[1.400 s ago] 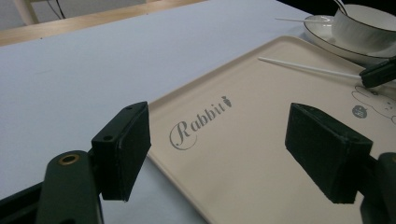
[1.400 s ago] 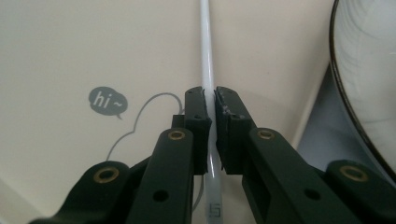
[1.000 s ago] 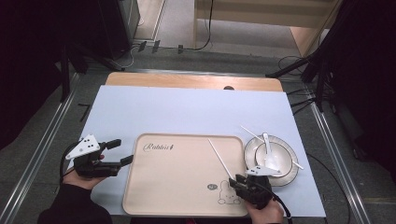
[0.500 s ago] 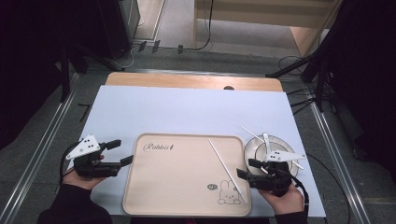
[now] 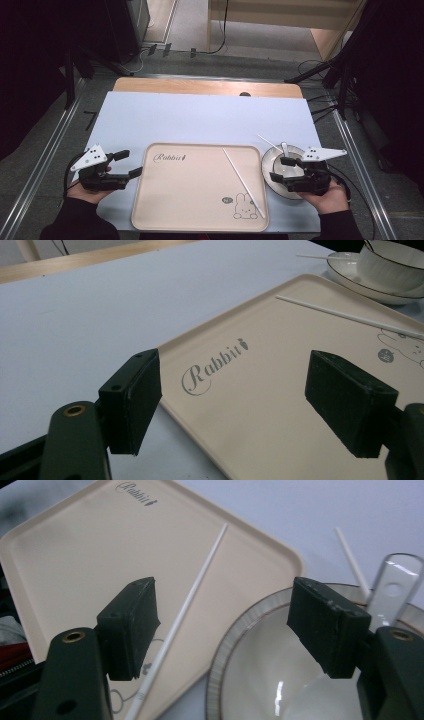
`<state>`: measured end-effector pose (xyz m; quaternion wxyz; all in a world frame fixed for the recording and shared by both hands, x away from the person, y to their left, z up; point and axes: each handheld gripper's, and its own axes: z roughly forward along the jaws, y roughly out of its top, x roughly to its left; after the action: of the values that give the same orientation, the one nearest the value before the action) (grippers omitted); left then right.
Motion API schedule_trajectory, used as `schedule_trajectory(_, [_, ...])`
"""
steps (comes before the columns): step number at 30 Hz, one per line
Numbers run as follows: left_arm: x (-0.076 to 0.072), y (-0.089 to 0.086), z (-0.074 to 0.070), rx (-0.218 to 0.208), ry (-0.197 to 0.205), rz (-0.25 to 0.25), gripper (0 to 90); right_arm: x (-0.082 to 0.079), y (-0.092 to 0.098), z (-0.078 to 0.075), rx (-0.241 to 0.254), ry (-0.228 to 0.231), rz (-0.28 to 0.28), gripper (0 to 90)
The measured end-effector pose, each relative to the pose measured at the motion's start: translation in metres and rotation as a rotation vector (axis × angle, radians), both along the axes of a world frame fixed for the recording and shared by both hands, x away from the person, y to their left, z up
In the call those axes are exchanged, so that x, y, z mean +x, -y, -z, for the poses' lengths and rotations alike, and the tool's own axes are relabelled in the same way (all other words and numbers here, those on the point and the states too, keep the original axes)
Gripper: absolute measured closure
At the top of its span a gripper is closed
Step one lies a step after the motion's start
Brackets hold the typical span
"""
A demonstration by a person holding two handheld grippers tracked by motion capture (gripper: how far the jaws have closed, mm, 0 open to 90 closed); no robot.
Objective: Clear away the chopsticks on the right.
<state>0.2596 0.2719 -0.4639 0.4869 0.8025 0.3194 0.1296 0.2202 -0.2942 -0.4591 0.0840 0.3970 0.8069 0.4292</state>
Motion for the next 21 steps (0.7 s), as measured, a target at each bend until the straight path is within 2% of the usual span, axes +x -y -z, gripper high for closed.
schedule_trajectory(4, [0.000, -0.001, 0.000, 0.000, 0.000, -0.001, 23.0, 0.004, 0.017, -0.003, 0.021, 0.007, 0.009, 27.8])
schedule_trajectory(7, [0.000, 0.000, 0.000, -0.001, -0.001, 0.000, 23.0, 0.006, 0.029, -0.003, 0.000, 0.018, 0.018, 27.5])
schedule_trajectory(13, [0.000, 0.000, 0.000, -0.001, -0.001, 0.000, 23.0, 0.009, 0.052, -0.003, 0.009, 0.025, 0.070, 27.6])
schedule_trajectory(16, [-0.001, 0.000, 0.000, -0.003, -0.002, -0.001, 23.0, 0.009, 0.069, -0.001, 0.013, 0.021, 0.114, 27.6])
schedule_trajectory(21, [-0.001, 0.000, 0.000, -0.003, -0.001, -0.001, 23.0, 0.008, 0.085, 0.001, 0.015, 0.021, 0.157, 29.0])
